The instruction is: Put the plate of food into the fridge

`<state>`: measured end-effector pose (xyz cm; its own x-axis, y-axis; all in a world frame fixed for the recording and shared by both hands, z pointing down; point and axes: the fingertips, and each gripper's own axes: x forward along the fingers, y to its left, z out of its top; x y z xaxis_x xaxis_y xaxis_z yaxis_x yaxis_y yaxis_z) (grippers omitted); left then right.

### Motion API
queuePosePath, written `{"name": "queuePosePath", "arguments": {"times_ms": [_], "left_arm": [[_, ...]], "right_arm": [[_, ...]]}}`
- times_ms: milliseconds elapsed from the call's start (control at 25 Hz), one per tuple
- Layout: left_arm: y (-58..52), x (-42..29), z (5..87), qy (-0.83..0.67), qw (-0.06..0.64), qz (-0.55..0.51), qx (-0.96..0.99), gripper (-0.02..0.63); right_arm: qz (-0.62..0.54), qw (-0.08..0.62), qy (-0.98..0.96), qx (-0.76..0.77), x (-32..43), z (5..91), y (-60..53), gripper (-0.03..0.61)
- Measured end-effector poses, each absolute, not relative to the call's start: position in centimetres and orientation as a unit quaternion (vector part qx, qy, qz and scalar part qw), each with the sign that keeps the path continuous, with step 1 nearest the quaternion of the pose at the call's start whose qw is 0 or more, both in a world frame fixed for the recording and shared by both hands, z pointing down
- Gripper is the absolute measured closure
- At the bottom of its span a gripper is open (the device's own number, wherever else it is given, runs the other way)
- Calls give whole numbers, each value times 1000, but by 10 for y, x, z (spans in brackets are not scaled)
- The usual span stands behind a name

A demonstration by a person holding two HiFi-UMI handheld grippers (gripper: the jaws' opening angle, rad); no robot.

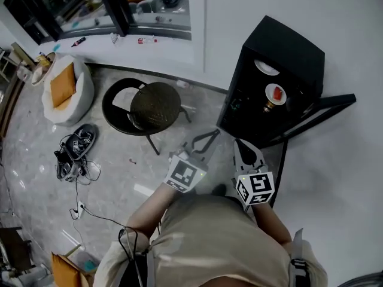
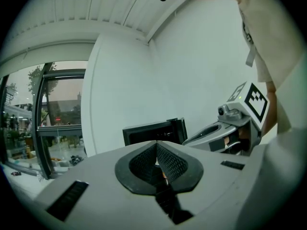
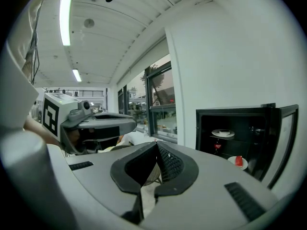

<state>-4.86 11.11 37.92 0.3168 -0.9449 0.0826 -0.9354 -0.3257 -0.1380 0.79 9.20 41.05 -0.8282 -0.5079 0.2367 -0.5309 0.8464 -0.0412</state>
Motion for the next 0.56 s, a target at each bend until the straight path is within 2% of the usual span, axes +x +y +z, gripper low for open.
{"name": "queuePosePath", "arguments": {"times_ms": [560], "left_arm": [[171,-140,387,607,26,-39,-793,603]], "right_arm": [[16,130,-962,238,-73,414,154,557]]}}
